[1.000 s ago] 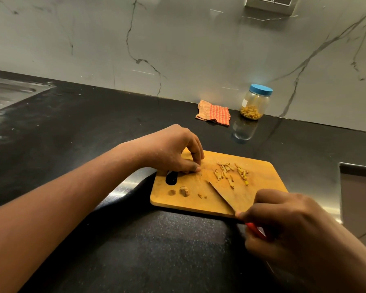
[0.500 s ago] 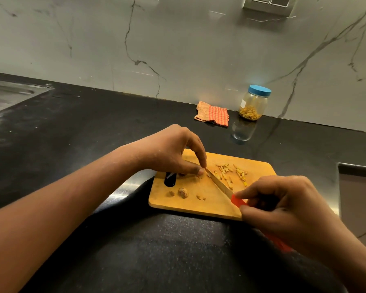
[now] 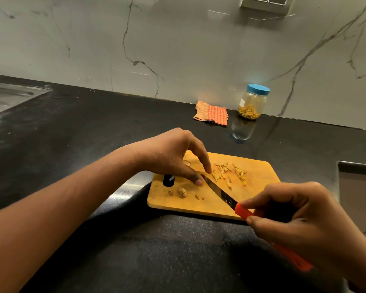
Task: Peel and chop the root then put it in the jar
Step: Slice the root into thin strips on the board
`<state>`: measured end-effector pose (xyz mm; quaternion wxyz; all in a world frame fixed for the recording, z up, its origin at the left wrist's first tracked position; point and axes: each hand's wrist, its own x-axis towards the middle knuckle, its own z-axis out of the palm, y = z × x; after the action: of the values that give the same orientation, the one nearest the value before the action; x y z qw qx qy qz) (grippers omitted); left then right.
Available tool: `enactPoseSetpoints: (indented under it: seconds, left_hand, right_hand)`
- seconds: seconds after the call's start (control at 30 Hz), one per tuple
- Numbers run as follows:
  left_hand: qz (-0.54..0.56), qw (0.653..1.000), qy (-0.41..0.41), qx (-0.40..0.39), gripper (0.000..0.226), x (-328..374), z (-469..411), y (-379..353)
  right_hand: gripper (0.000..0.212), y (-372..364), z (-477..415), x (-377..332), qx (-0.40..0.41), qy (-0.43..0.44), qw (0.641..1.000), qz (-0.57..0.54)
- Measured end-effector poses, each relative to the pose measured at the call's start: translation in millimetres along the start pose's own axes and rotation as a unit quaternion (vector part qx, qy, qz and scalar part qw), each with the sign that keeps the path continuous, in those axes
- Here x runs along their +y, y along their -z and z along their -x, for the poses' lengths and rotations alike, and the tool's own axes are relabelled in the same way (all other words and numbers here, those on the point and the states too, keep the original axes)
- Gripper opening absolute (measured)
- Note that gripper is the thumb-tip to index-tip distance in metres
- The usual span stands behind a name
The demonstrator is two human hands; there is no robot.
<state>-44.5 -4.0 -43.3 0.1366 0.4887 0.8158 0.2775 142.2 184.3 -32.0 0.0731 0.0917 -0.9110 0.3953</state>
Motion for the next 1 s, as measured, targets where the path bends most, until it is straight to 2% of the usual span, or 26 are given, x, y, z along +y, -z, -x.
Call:
enactPoseSetpoints:
  seconds: [0.2, 0.33, 0.57, 0.87, 1.0]
  left_hand:
    - [0.011, 1.000, -0.002, 0.016, 0.018, -1.9, 4.0, 10.0]
    - [-0.008, 1.000, 0.008, 0.022, 0.010, -3.3, 3.3, 11.0]
    - [-0.072, 0.997, 0.036, 0.003, 0.015, -9.4, 0.9, 8.0]
    - [-0.070, 0.997, 0.029, 0.005, 0.013, -7.9, -0.4, 2.8]
    - [-0.061, 0.998, 0.026, 0.017, 0.006, -6.3, -2.1, -0.5]
  right_hand:
    - [0.017, 3.0, 0.3, 1.3, 0.014, -0.008, 0.999, 0.042]
    - [0.018, -0.2, -1.8, 1.1, -0.005, -0.007, 0.999, 0.049]
    - [0.016, -0.3, -0.5, -0.9, -0.056, 0.022, 0.997, 0.044]
    - [0.016, 1.6, -1.4, 4.3, -0.052, 0.025, 0.998, 0.039]
    - [0.015, 2.1, -1.7, 9.9, -0.017, 0.015, 0.998, 0.058]
